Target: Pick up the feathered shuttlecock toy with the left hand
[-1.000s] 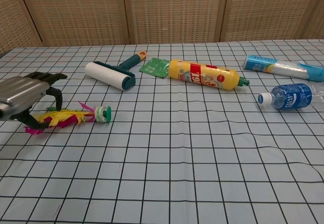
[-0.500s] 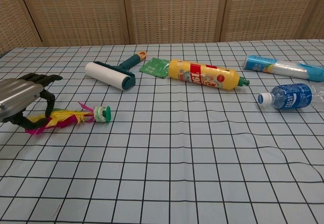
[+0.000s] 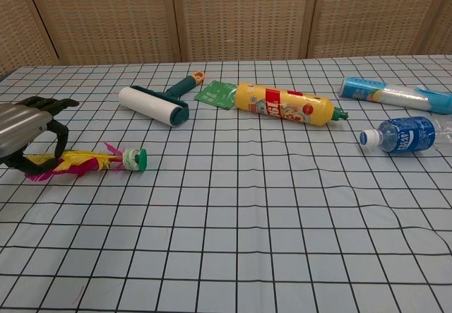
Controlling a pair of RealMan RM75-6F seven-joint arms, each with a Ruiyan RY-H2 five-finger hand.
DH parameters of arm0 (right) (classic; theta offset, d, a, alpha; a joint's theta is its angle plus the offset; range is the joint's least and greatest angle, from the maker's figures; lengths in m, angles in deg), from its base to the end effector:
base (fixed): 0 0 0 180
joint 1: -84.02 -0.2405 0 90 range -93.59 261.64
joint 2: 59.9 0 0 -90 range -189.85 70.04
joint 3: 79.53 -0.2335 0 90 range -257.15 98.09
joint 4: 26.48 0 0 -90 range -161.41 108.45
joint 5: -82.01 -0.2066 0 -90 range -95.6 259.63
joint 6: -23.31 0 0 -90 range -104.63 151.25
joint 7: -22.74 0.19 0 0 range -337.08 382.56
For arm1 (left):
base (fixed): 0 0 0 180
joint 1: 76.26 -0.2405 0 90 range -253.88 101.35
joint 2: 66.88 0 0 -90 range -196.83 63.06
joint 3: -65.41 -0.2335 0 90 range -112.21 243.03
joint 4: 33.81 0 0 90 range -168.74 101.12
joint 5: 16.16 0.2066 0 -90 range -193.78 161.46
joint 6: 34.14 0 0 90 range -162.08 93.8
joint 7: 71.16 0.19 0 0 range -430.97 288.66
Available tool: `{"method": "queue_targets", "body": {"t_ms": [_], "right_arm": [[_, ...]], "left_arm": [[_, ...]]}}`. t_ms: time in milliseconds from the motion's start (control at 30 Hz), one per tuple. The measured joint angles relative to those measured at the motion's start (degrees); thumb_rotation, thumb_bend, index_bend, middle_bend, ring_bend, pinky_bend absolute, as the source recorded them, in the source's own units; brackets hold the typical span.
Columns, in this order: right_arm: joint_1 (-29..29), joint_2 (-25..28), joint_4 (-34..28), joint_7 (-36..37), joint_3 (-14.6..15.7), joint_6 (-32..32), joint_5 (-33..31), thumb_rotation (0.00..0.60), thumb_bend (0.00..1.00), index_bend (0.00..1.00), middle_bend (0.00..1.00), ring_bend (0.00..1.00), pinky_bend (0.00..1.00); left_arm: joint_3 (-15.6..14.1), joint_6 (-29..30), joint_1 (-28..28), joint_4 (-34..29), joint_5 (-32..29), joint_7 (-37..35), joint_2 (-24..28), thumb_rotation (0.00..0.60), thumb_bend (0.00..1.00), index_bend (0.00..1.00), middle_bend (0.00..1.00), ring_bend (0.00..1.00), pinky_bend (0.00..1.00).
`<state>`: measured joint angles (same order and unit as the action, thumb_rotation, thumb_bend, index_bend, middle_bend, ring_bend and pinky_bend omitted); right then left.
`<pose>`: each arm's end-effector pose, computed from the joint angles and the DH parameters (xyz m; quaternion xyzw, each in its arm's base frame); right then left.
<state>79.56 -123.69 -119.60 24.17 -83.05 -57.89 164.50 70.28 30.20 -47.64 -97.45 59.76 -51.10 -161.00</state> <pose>-0.3027 -0.2246 0.1471 0.5775 -0.4294 0.3714 0.5866 -0.2462 0.3461 -0.0130 -0.7333 -0.2893 -0.2849 0.5454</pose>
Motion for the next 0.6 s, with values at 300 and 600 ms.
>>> {"method": "queue_targets", "body": {"t_ms": [300, 600], "right_arm": [[-0.03, -0.03, 0.07, 0.16, -0.04, 0.05, 0.03, 0.6, 0.12, 0.05, 0.0, 0.0, 0.0], [0.06, 0.14, -0.19, 0.53, -0.04, -0.33, 0.44, 0.6, 0.12, 0.06, 0.0, 0.0, 0.0]], "left_arm": [[1.07, 1.77, 0.59, -3.87, 1.21, 1.29, 3.46, 0.6, 0.58, 0.61, 0.0, 0.0, 0.0], [3.02, 4.15, 1.68, -10.55, 2.63, 4.6, 9.21, 0.6, 0.58, 0.63, 0.0, 0.0, 0.0]]}}
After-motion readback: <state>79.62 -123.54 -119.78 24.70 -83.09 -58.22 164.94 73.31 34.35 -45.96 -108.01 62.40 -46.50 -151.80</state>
